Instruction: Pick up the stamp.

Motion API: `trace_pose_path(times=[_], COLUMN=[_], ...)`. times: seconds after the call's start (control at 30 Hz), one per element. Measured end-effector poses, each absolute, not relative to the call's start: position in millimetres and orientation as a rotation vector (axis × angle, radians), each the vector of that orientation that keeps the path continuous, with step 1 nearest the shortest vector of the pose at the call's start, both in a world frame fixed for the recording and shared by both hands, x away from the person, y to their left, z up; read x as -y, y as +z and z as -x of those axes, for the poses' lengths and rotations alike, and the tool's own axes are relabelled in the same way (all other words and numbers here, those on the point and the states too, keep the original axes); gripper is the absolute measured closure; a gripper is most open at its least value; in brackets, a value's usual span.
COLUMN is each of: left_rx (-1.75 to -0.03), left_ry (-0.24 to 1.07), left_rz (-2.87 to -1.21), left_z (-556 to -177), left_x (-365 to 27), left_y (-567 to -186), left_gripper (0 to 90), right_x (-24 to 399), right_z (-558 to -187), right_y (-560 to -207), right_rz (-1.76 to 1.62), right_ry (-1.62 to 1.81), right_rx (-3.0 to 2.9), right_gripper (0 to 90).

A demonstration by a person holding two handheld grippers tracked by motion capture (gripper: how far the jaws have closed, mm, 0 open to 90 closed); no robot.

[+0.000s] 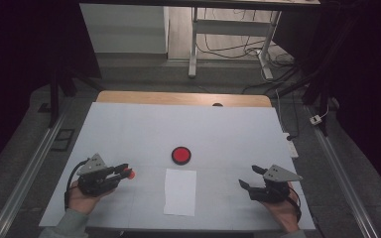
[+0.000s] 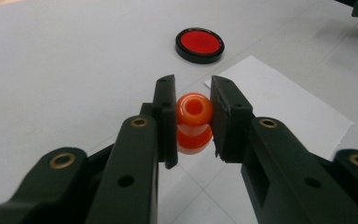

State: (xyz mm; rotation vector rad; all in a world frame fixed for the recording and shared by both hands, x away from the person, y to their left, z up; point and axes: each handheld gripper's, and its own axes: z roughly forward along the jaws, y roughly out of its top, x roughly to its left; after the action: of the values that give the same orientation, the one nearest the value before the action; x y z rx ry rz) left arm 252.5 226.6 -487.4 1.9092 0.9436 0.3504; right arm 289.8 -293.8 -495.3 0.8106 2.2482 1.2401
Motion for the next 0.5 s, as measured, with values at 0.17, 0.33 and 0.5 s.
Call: trace_pose_path(times=[0.17, 0.33, 0.5], left_rx=[-0.929, -0.902, -0.879], left_ry=[0.349, 0.350, 0.354], left_rz=[-1.893, -1.884, -1.873], left_z=[-257.2, -265.1, -275.7], left_x=[-224.1, -219.7, -213.7], left_y=[-480.3, -470.8, -460.9], left_gripper=[72.5, 72.5, 72.5], right_x=[292.5, 292.7, 294.2], right_z=[-290.9, -291.4, -293.9], right_y=[-495.6, -496.6, -497.2], right_rz=[-0.806, -0.809, -0.821], right_ry=[1.239, 1.240, 1.244], right_rx=[-2.250, -2.255, -2.245], right_gripper=[27.5, 27.6, 27.4])
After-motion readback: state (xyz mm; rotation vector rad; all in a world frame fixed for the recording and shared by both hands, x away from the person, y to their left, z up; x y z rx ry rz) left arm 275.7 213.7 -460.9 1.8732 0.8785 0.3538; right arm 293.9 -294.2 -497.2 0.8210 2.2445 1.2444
